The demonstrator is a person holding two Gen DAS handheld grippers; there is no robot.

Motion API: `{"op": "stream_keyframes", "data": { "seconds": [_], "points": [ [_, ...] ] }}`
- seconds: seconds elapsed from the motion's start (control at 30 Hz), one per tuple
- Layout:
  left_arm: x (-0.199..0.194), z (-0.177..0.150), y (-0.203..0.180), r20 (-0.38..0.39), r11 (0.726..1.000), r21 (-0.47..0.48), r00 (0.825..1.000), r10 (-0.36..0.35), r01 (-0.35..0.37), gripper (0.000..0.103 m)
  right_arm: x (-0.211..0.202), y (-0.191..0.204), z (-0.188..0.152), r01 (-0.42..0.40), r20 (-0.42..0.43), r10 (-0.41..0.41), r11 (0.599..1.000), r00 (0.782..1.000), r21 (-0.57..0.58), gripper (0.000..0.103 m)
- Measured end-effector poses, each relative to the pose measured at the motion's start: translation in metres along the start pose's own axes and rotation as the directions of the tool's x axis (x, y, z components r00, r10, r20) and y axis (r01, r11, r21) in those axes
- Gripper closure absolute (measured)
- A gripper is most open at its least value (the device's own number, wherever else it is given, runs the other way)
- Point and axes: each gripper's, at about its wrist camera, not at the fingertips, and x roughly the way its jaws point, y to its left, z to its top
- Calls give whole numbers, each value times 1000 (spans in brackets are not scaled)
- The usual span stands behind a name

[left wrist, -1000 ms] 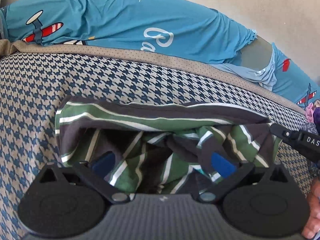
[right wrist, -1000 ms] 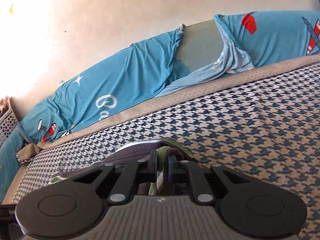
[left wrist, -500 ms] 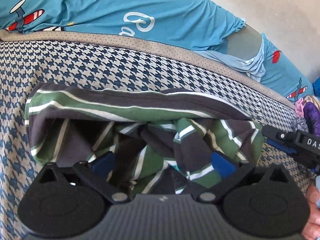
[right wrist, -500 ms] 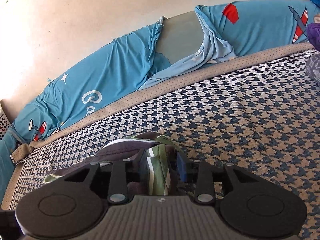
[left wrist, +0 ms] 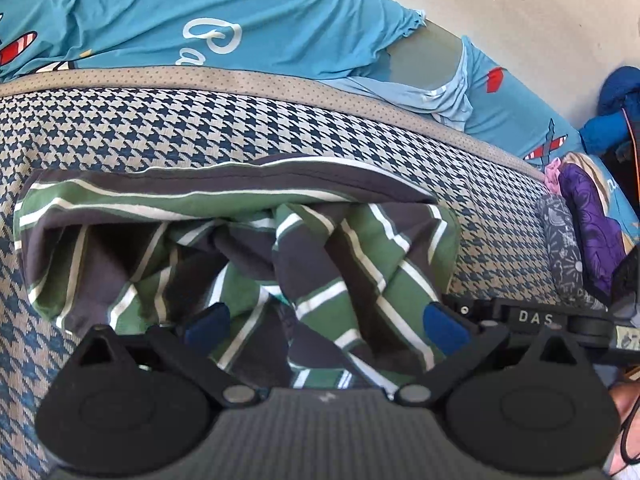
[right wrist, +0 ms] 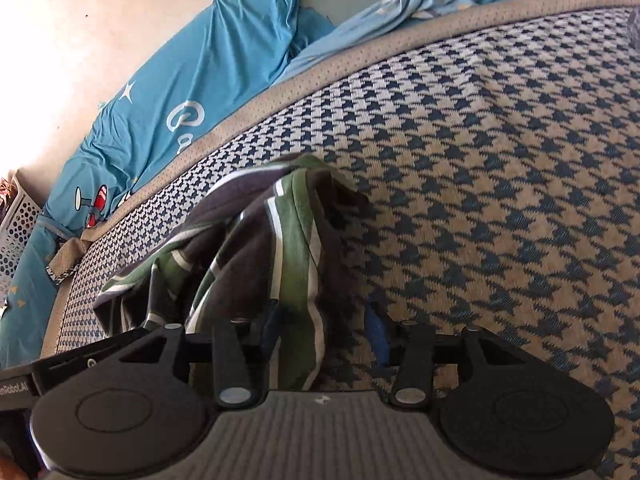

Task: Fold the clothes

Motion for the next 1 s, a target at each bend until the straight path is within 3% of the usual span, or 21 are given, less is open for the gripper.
{"op": "stream_keyframes", "data": {
  "seconds": [0.17, 0.23, 0.33, 0.5, 0.7, 0.83, 0.97, 1.0],
  "points": [
    [3, -2, 3, -12, 1000, -1, 1000, -3, 3, 0, 9, 9, -4, -12, -4, 12, 1000, 1000, -23, 62],
    [0, -2, 5, 0, 1000, 1, 1000, -6, 6, 0, 9, 14, -4, -27, 7, 27, 999, 1000, -40, 82],
    [-6, -2, 7, 14, 1000, 19, 1000, 0, 0, 0, 4, 22, 0, -54, 45, 57, 996, 997, -71, 96],
    [-16, -1, -6, 81, 982, 182, 996, 41, -56, 0, -13, 24, 14, -114, 145, 122, 991, 982, -64, 100],
    [-30, -19, -31, 150, 901, 414, 986, 76, -133, 0, -30, 15, 34, -160, 236, 154, 987, 960, 4, 100],
    [-37, -33, -41, 166, 843, 517, 984, 68, -145, 0, -27, 10, 33, -121, 187, 117, 993, 975, 14, 97],
    [-37, -54, -57, 207, 756, 628, 976, 71, -188, 0, -19, -2, 26, -88, 112, 82, 995, 990, 49, 89],
    [-36, -59, -60, 217, 734, 649, 974, 72, -199, 0, -17, -4, 24, -91, 100, 84, 994, 991, 64, 83]
  ]
}}
